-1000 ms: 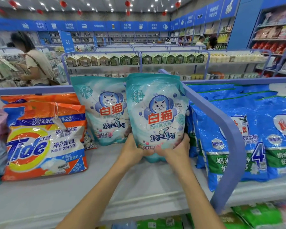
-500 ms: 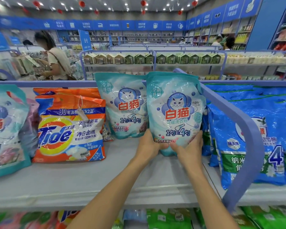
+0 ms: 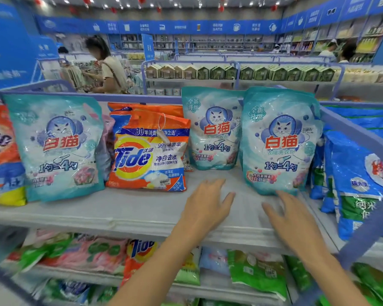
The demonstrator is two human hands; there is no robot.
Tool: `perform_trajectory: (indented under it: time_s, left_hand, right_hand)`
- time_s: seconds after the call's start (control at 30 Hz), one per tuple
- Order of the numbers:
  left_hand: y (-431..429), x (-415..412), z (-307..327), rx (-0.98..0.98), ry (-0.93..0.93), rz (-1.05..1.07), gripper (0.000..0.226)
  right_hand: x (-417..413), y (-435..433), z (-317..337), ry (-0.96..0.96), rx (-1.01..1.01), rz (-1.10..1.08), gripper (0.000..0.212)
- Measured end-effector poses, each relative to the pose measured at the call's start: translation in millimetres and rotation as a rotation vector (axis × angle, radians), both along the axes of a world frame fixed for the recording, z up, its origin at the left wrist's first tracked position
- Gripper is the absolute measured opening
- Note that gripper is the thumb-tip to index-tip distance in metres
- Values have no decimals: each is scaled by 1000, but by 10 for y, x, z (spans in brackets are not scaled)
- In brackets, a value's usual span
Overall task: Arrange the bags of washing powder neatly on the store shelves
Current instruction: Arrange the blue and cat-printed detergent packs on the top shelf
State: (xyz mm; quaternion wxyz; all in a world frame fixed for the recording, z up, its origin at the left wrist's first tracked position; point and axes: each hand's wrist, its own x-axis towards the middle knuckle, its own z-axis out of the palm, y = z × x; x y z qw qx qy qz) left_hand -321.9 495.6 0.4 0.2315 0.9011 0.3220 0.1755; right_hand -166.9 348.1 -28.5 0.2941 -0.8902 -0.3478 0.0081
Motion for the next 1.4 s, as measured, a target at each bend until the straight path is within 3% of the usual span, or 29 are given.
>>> perform_trajectory:
  time_s: [0.37,0.87,1.1,1.4]
  left_hand:
    - [-390,-1218,-151,116,41,130,58]
    - [-836,-2815,-478,17,-2,428,62]
    - [-421,-3268,-449,21,-99,484,60]
    - [806,-3864,-284,6,-241,542,60]
  right_hand:
    - [-1070,-245,-184,-25,33,203,54]
    - [-2179,-499,-186,180,68,404,75]
    - [-2680,63,-189,238,146,455,52]
    - [-3409,1496,110,268,306,498,47]
